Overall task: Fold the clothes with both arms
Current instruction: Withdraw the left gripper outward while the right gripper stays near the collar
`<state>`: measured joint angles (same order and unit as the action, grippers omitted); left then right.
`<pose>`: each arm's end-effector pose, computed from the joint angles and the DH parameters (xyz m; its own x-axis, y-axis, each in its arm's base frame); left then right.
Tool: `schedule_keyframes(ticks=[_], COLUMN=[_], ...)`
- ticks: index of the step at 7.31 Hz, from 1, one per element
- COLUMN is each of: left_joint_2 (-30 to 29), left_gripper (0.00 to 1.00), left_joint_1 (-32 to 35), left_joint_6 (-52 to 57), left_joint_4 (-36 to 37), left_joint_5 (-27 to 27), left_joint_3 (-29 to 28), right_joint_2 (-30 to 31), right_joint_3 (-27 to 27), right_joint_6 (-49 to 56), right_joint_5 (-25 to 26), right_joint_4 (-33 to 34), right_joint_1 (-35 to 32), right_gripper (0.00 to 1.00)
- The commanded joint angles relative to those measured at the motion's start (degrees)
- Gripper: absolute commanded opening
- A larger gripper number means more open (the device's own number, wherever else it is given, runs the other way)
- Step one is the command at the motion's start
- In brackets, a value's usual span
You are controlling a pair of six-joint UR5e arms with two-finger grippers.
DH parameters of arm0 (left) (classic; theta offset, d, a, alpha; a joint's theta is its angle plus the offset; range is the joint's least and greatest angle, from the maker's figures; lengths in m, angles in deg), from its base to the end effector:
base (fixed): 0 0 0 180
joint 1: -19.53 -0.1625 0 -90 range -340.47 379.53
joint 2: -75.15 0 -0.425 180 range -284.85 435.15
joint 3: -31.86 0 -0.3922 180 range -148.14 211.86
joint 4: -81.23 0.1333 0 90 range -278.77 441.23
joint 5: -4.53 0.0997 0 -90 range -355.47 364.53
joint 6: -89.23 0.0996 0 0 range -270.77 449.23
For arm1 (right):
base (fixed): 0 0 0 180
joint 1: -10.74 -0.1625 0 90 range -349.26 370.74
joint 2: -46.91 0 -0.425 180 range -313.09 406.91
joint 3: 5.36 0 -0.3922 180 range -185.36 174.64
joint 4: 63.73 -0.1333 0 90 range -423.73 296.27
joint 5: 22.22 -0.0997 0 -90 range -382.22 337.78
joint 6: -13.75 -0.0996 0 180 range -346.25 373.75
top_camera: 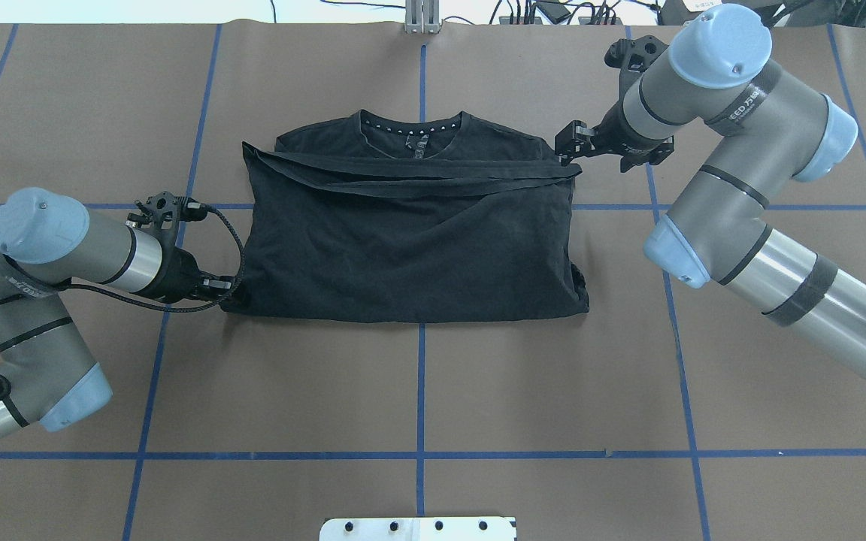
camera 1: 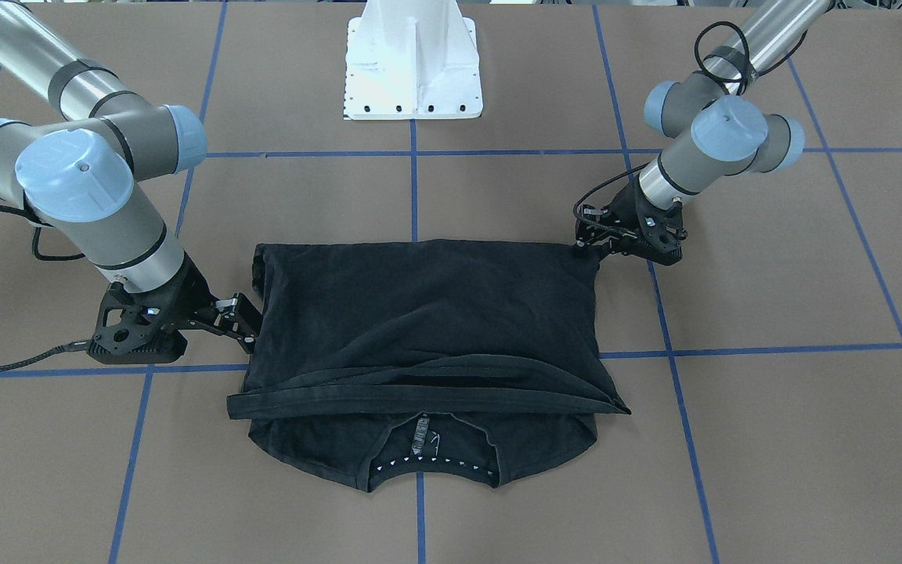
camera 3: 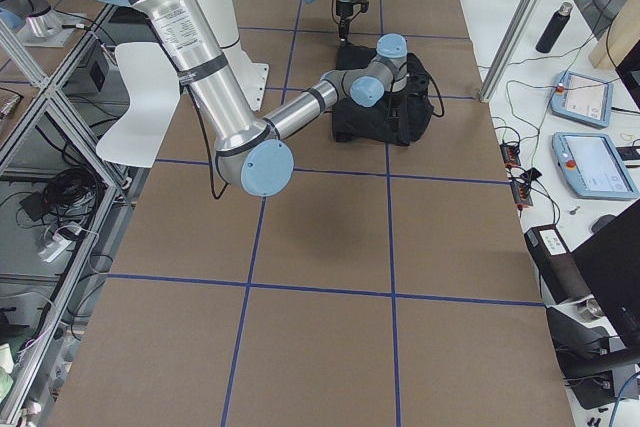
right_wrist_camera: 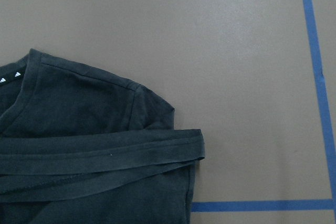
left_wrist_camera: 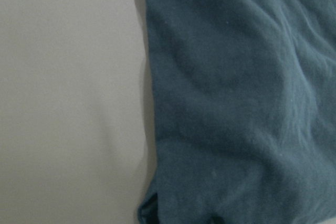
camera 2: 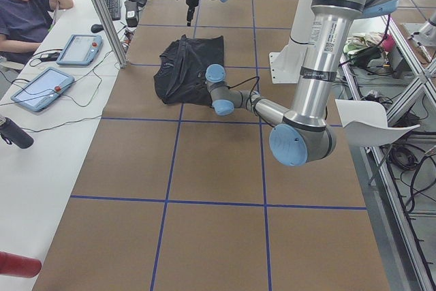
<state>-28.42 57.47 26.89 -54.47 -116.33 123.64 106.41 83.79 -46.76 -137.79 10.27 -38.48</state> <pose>0.4234 -0.4344 0.4260 0.4188 0.1788 -0.8903 -0.0233 0.9822 0.1863 -0.3826 -0.5818 0.3262 0.6344 0.0557 0.7710 -0.1943 0.9769 0.0894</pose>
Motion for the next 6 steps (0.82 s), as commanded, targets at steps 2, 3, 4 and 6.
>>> schedule_keyframes(ticks=[2, 3, 4, 6], left_joint_2=[0.3, 0.74, 1.88, 2.41], left_gripper=[0.0, 0.0, 0.0, 0.0], left_joint_1=[-0.05, 0.12, 0.12, 3.79], left_joint_6=[-1.99, -1.99, -1.38, 5.08], left_joint_4=[0.25, 0.25, 0.34, 0.69], left_joint_5=[0.26, 0.35, 0.01, 0.44], left_joint_3=[0.59, 0.95, 1.47, 0.25], right_joint_2=[0.0, -0.09, -0.09, -0.09], right_joint_3=[0.14, 0.23, 0.76, 1.02], right_joint_6=[-0.22, -0.31, -0.31, -0.31], right_joint_5=[0.0, 0.0, -0.09, -0.18], right_joint_4=[0.0, 0.0, 0.09, 0.09], right_joint_1=[0.0, 0.0, 0.09, 0.53], right_gripper=[1.0, 1.0, 1.0, 1.0])
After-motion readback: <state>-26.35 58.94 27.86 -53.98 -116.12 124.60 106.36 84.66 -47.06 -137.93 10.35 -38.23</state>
